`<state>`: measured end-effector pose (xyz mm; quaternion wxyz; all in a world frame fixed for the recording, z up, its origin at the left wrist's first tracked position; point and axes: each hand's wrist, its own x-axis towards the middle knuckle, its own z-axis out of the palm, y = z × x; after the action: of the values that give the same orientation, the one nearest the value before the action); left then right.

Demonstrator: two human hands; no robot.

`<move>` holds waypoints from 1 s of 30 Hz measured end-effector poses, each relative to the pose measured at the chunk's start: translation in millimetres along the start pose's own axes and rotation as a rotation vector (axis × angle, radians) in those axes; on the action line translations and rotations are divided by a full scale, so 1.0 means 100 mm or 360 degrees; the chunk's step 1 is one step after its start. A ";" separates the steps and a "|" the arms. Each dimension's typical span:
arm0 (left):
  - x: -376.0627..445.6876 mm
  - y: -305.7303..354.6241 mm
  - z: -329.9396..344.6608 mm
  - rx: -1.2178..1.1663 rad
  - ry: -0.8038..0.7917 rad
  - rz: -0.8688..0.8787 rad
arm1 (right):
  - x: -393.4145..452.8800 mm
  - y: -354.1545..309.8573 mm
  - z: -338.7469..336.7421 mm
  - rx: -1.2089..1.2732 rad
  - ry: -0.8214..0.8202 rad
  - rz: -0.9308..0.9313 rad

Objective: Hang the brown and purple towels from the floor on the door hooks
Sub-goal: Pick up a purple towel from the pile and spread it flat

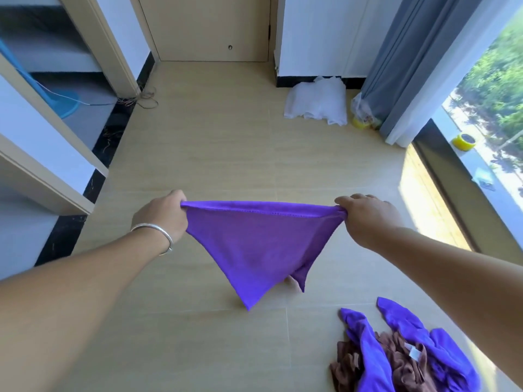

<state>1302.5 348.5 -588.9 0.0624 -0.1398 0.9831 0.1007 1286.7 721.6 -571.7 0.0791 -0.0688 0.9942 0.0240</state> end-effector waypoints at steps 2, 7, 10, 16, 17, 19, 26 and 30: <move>0.13 0.09 -0.22 -0.0090 0.0083 0.0027 | 0.13 0.05 -0.18 0.0109 0.0033 0.0074; 0.34 0.26 -0.75 -0.0100 0.0208 0.0171 | 0.36 0.11 -0.56 0.0284 0.0169 0.0174; 0.37 0.33 -0.96 -0.0109 0.0235 0.0230 | 0.43 0.13 -0.69 0.0360 0.0203 0.0144; 0.29 0.35 -1.05 -0.0275 0.0355 0.0355 | 0.42 0.04 -0.72 0.1045 0.0416 0.0278; 0.25 0.32 -1.02 -0.0282 0.0368 0.0371 | 0.39 0.02 -0.68 0.1096 0.0461 0.0301; 0.16 0.25 -0.93 -0.0294 0.0351 0.0392 | 0.27 0.00 -0.57 0.1025 0.0502 0.0282; -0.50 -0.15 -0.18 -0.0173 0.0094 0.0630 | -0.43 0.06 0.34 0.0202 0.0175 -0.0093; -1.20 -0.39 0.38 -0.0027 -0.0109 0.1094 | -1.07 0.16 1.09 0.0234 -0.0147 -0.0251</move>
<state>1431.8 351.8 -614.7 0.0566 0.2025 0.9691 0.1288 1406.3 758.5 -661.7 0.1315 -0.1396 0.9801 -0.0521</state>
